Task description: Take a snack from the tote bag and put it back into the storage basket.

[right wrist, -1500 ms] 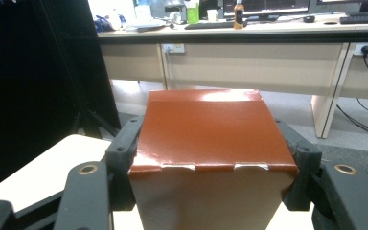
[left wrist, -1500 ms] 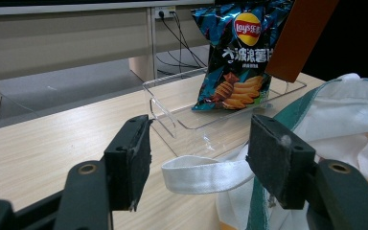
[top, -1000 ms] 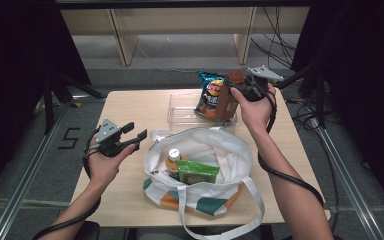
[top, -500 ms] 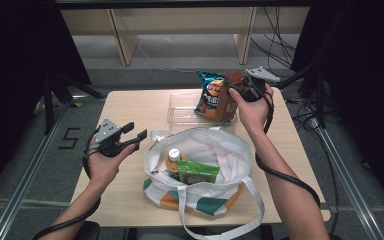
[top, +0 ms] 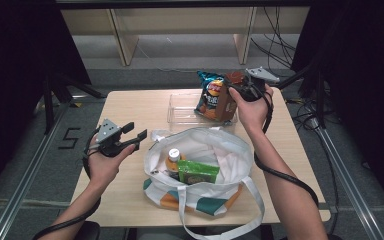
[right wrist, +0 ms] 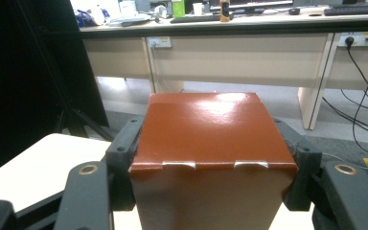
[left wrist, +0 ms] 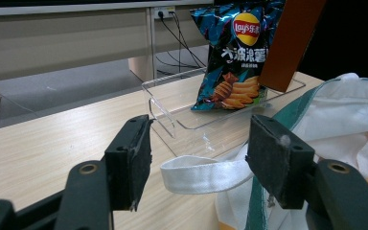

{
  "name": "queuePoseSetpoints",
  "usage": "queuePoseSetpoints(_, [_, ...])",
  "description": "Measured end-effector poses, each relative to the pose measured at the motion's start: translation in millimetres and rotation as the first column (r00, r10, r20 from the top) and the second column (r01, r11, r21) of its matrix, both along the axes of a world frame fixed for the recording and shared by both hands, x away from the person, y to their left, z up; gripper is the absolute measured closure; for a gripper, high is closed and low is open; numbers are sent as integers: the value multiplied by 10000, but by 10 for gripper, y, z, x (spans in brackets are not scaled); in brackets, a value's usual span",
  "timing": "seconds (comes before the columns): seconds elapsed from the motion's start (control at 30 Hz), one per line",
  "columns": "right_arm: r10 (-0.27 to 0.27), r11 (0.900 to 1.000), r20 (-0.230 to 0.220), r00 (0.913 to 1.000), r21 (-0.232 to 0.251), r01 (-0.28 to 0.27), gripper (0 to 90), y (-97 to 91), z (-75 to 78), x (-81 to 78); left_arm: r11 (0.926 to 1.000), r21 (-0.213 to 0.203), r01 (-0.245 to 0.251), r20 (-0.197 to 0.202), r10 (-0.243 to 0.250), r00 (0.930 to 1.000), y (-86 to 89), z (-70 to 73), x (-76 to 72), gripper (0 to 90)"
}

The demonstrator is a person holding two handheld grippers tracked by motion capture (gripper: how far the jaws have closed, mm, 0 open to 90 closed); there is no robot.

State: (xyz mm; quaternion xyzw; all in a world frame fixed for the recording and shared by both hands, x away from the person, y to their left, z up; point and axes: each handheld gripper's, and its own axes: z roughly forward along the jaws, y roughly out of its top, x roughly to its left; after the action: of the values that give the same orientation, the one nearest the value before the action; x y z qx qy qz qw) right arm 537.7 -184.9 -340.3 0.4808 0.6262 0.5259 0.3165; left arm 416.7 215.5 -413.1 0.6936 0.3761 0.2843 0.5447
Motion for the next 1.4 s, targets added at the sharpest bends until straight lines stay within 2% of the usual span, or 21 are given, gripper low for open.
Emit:
queuePoseSetpoints(0.1, [-58,10000,-5,10000,-75,58,396,4,-3,9,10000,-29,-10,-13,10,10000,1,4,-2,401])
queuePoseSetpoints(0.2, [-171,9996,-134,9998,226,174,396,14,-3,-1,10000,-10,8,4,-8,10000,0,1,-1,401])
queuePoseSetpoints(0.57, [-369,9984,-137,9992,417,375,396,27,-21,27,10000,0,22,-43,-22,10000,-14,-15,7,403])
queuePoseSetpoints(0.63, [-360,9989,-33,9993,300,360,396,18,-31,41,10000,1,26,-35,-26,10000,-14,-14,7,403])
queuePoseSetpoints(0.77, [-511,9981,-163,9986,340,517,396,35,-34,46,10000,-9,34,-31,-34,10000,-11,-13,6,403])
queuePoseSetpoints(0.8, [-579,9979,-161,9982,269,583,396,37,-41,50,9999,-54,123,73,-122,9999,-11,-16,17,403])
queuePoseSetpoints(0.83, [-594,9978,-201,9980,288,600,396,38,-48,50,10000,-2,30,-32,-30,10000,-9,-11,5,403])
queuePoseSetpoints(0.87, [-508,9987,-51,9987,19,508,396,18,-62,68,9999,-59,133,81,-133,9999,-11,-17,18,403])
queuePoseSetpoints(0.9, [-683,9974,-261,9973,230,689,396,35,-69,58,10000,2,53,-14,-53,10000,-10,-14,8,403])
queuePoseSetpoints(0.93, [-692,9974,-284,9972,176,697,396,35,-77,62,10000,1,49,-30,-49,10000,-11,-15,7,403])
queuePoseSetpoints(1.03, [-656,9975,-266,9975,235,662,396,45,-78,61,10000,-2,48,-32,-48,10000,-11,-14,8,403])
queuePoseSetpoints(1.07, [-643,9979,-230,9977,28,644,396,35,-76,68,10000,-13,38,-37,-38,10000,-11,-12,7,403])
queuePoseSetpoints(1.1, [-622,9979,-301,9976,137,626,395,47,-75,64,10000,-11,41,-30,-41,10000,-11,-11,8,403])
queuePoseSetpoints(1.3, [-595,9982,-312,9977,41,596,394,56,-75,80,10000,32,59,-39,-59,10000,-15,-15,7,402])
queuePoseSetpoints(1.4, [-583,9981,-329,9978,-210,577,394,62,-109,104,10000,29,69,-74,-68,9999,-17,-17,5,402])
